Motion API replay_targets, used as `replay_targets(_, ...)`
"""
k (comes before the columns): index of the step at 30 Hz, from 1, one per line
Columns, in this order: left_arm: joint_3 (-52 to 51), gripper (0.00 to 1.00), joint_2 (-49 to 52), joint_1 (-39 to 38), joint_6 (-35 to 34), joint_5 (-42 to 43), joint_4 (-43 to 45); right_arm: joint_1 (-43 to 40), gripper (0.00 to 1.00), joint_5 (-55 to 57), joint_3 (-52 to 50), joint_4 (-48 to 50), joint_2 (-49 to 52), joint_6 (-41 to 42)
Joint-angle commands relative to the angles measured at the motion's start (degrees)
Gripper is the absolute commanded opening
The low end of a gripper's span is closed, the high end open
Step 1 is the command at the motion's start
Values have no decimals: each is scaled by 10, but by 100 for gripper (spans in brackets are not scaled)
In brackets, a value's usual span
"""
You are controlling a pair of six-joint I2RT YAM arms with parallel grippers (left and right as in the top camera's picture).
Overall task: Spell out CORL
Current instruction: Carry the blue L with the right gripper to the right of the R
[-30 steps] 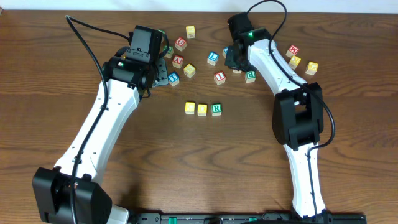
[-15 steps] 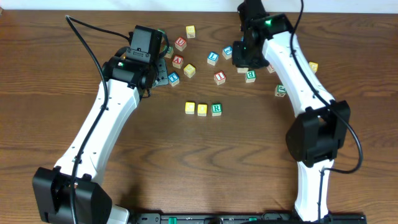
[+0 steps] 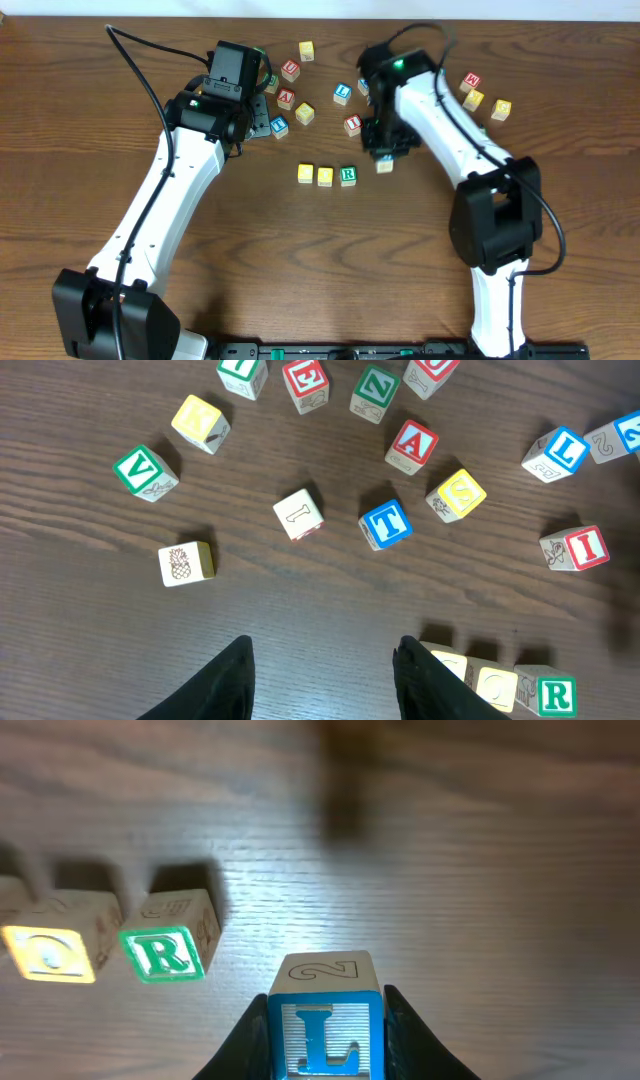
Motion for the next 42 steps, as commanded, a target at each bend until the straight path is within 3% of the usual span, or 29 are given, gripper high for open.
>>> replay_targets(1,3,45,6,2,3,-8,0,16,17,-10,-32,20,5,-5)
replay_targets(15,3,44,6,2,3,-8,0,29,22,-8,-105,144,5,7)
replay_targets(27,3,44,6,2,3,-8,0,29,31,-16,-114,139,5,10)
replay_targets(42,3,45,6,2,3,-8,0,29,30,-52,-106,115,3,10)
